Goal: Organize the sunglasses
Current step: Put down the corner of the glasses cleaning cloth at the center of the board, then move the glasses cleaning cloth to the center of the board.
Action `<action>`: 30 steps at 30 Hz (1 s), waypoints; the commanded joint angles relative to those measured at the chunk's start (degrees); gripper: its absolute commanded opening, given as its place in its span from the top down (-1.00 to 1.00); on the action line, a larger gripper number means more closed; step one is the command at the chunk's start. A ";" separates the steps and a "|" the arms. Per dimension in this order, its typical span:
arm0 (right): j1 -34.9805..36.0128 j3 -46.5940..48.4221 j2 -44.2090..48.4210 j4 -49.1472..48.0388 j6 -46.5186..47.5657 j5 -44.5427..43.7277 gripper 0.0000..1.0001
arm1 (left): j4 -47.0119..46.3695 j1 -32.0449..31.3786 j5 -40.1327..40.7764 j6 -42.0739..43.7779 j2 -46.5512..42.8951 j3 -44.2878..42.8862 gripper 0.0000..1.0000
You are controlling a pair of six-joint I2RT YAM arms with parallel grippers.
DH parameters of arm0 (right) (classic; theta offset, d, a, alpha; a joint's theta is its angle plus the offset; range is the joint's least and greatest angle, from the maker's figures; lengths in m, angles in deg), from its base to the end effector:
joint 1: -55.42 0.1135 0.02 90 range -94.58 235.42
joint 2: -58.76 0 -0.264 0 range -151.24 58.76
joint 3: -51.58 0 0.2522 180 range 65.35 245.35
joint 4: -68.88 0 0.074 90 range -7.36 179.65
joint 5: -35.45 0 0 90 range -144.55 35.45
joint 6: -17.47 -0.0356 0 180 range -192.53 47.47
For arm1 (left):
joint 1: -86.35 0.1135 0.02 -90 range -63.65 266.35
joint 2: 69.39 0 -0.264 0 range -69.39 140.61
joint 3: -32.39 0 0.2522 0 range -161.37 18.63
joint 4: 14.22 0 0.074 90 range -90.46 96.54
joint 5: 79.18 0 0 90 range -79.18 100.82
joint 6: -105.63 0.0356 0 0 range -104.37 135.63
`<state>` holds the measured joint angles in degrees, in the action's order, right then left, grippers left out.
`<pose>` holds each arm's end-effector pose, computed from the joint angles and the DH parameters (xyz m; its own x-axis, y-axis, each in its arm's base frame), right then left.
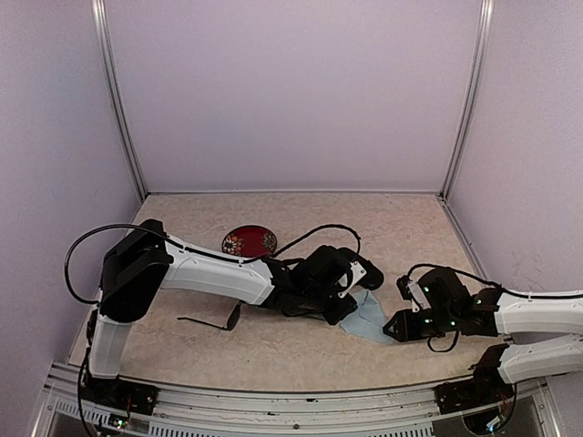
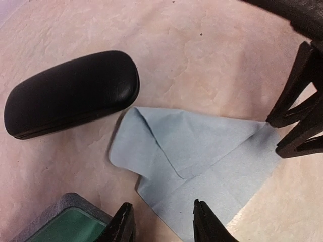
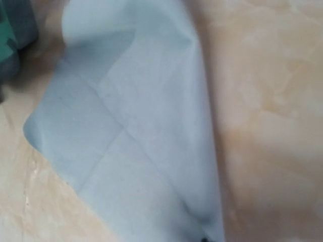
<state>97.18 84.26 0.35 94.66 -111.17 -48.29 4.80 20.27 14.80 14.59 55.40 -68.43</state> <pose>0.1294 0.1208 0.1433 -0.9010 0.0276 -0.4328 -0.1921 0.8694 0.4553 0.1974 -0.4389 0.1532 -0.2926 0.6150 -0.7322 0.8862 0.4621 0.0340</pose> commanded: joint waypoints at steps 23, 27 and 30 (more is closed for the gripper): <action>6.92 -0.92 -6.67 1.44 -4.47 -3.24 0.84 | -4.18 -5.63 4.64 6.34 -1.87 3.60 0.19; 7.00 -0.72 -2.86 4.17 -4.92 -3.56 1.00 | -2.04 -6.70 4.35 7.66 -0.23 1.83 0.20; 6.98 -0.84 0.55 6.16 -5.30 -2.97 1.00 | -0.94 -7.09 2.42 8.75 0.31 1.48 0.19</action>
<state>103.65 84.09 -2.80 95.46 -115.56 -50.91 1.92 13.89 19.31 20.80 54.07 -65.29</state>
